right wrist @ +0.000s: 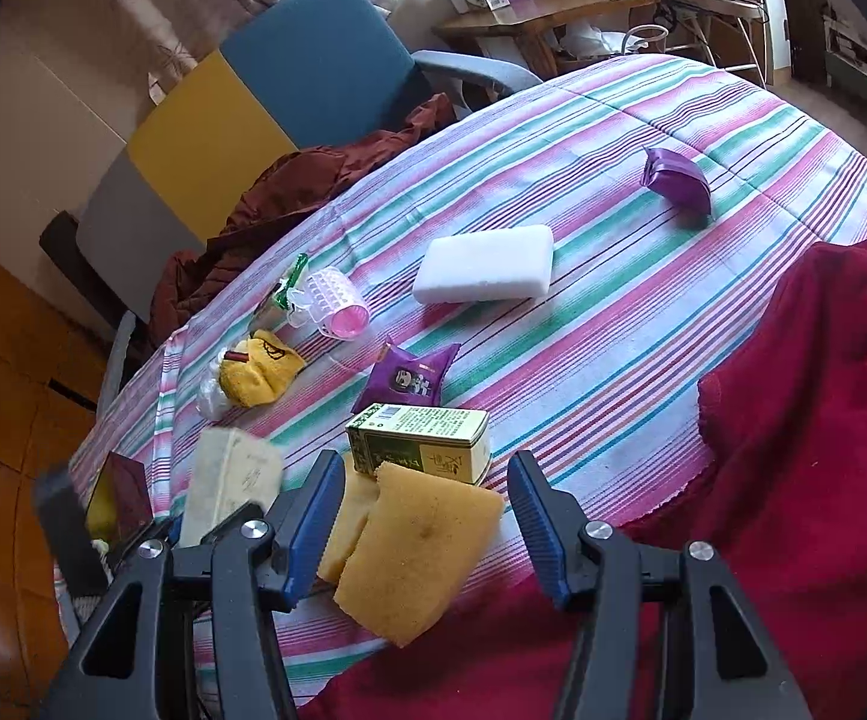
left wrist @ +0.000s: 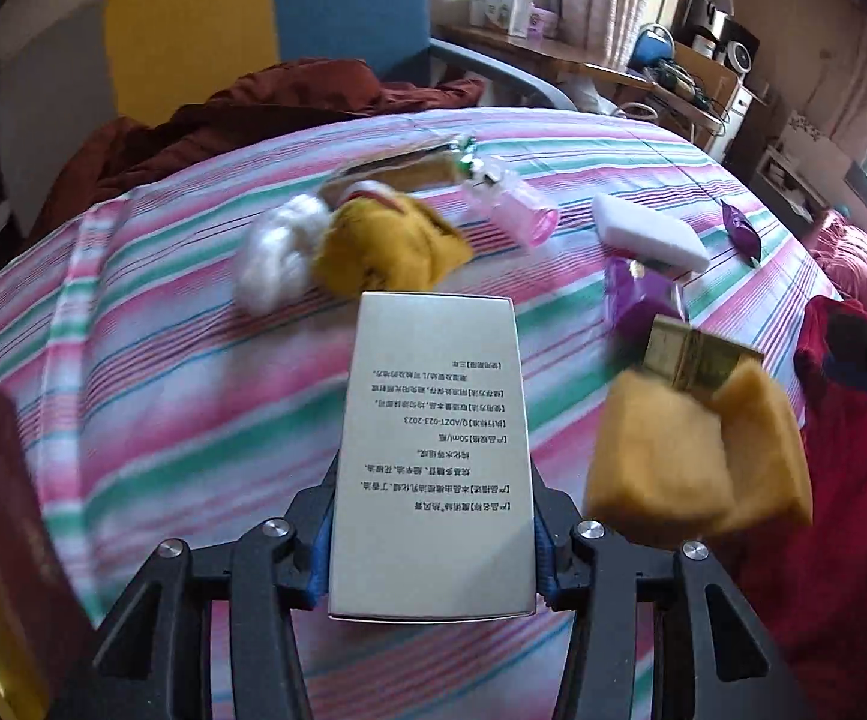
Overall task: Organize objects
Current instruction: 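Grasp the white printed box with the left tool while the right tool grasps another yellow sponge, then carry the box and sponge into the gold tray and release both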
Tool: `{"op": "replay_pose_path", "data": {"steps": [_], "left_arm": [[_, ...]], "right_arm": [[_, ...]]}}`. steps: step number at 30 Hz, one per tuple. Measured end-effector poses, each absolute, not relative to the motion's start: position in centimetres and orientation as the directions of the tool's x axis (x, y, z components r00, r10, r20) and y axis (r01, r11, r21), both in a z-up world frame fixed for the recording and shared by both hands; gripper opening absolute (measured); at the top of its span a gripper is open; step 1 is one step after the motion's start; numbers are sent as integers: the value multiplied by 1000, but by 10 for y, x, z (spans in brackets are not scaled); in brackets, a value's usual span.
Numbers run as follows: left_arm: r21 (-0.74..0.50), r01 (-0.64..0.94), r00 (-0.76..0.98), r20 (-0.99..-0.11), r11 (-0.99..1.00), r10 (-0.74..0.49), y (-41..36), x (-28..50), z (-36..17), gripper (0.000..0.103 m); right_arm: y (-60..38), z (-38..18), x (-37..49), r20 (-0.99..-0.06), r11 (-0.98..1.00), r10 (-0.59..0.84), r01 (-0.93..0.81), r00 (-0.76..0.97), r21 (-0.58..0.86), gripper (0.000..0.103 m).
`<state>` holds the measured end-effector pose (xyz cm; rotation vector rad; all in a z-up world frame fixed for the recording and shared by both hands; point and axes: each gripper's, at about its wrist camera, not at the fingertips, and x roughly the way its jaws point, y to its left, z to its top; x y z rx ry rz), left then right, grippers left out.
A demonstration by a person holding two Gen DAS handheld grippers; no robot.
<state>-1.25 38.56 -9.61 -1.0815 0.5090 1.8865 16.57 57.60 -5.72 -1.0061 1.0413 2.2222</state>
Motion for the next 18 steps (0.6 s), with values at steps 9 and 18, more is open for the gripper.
{"op": "replay_pose_path", "data": {"steps": [9, 18], "left_arm": [[-66, -826, -271, -823, -559, 498, 328, 15, -97, 50], [-113, -814, -231, -837, -570, 495, 324, 10, -111, 51]], "right_arm": [[573, -61, 158, -822, -606, 95, -688, -561, 399, 57], [566, -74, 141, -886, -652, 33, -682, -462, 331, 57]]}}
